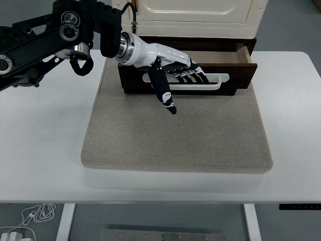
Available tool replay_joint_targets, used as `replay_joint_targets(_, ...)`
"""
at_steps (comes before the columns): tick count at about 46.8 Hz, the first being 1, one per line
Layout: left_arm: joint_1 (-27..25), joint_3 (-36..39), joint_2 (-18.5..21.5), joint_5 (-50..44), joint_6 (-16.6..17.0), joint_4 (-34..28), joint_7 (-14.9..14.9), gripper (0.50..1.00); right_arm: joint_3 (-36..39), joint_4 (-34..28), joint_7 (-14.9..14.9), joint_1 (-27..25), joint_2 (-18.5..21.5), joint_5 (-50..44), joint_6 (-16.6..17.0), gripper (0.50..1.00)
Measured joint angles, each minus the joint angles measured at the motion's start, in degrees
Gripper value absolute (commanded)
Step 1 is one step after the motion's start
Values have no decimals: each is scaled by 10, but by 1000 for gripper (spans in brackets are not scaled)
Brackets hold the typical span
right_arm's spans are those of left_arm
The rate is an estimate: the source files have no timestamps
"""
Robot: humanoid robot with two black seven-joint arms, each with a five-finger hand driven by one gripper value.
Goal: Open the drawer under the combination cabinet
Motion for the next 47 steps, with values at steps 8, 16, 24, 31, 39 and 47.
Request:
replay_joint_targets(8, 1, 4, 0, 7, 0, 1, 0, 984, 0, 0, 0, 0, 0, 0, 0, 928)
replay_joint_targets(16, 1, 4, -1, 8, 0, 0, 0, 984, 0, 0, 0, 0, 0, 0, 0, 928)
replay_joint_targets(24, 2, 7, -1, 7, 0, -3, 1, 986, 0, 0, 0, 0, 0, 0, 0, 928)
replay_joint_targets(31, 2, 7, -1, 4, 0, -4, 1, 988, 0, 0, 0, 0, 0, 0, 0, 928)
replay_joint_targets(39, 2, 6, 0, -2, 0, -4, 1, 988, 0, 0, 0, 0, 0, 0, 0, 928)
replay_joint_targets(47, 2, 1, 0, -5, 0, -4, 1, 990, 0, 0, 0, 0, 0, 0, 0, 928)
